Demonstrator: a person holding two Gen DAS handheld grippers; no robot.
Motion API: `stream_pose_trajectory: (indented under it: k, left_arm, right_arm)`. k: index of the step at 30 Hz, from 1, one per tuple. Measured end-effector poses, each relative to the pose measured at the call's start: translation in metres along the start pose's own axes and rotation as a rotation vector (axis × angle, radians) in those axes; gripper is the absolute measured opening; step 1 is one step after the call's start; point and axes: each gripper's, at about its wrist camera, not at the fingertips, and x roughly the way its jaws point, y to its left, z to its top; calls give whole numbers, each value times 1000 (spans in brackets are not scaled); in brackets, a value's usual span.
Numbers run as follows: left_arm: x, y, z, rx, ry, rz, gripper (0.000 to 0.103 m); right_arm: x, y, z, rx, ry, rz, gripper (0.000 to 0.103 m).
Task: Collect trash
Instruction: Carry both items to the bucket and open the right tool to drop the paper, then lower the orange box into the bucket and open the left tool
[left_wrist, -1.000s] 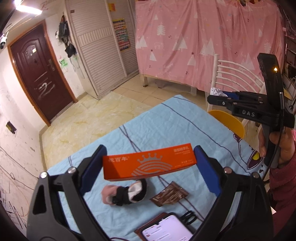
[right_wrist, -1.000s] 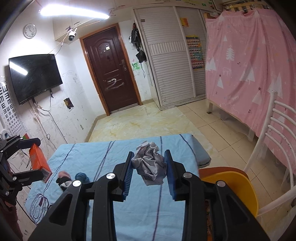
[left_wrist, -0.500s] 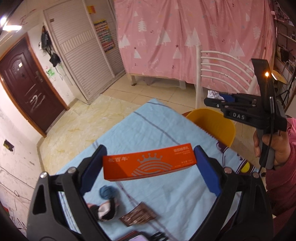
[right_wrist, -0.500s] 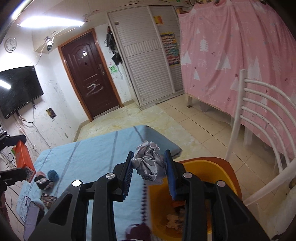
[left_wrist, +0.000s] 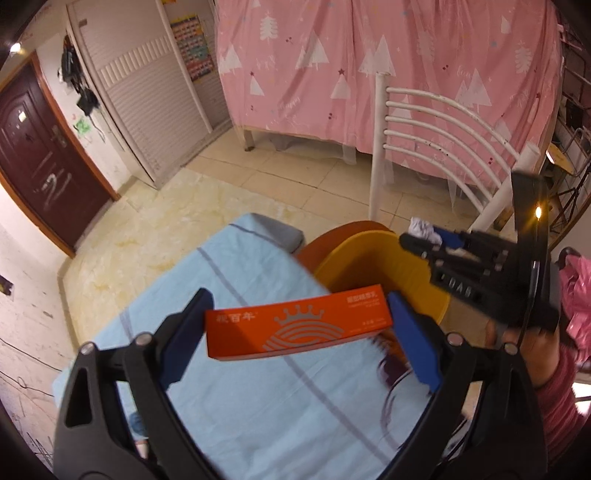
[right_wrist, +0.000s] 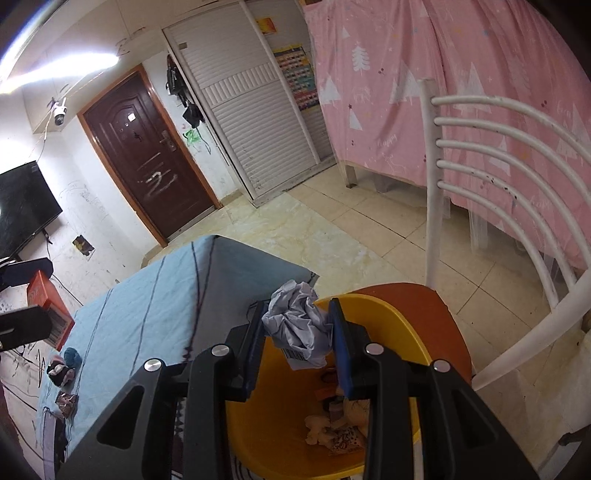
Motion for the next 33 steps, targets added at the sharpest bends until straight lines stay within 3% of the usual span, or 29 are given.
stream_pose_trajectory:
  k: [6, 8, 10, 12, 24, 33]
  left_arm:
    - [28, -17, 22, -61, 50, -54, 90]
    - [36, -20, 30, -86, 62, -68, 90]
    - [43, -25, 37, -101, 69, -77, 90]
    - [48, -29, 41, -114, 76, -86, 90]
    - [53, -43, 52, -146, 98, -171, 91]
    - [47, -53, 57, -142, 92, -160, 91]
  right_arm:
    - [19, -12, -5, 18, 70, 8, 30]
    - [22, -14, -6, 22, 78, 5, 39]
    - [22, -17, -6, 26, 76, -3, 57]
    - [21, -21, -5, 38, 68, -1, 62]
    - [8, -44, 0, 91, 37, -26, 62]
    - [-3, -46, 2, 101, 14, -39, 62]
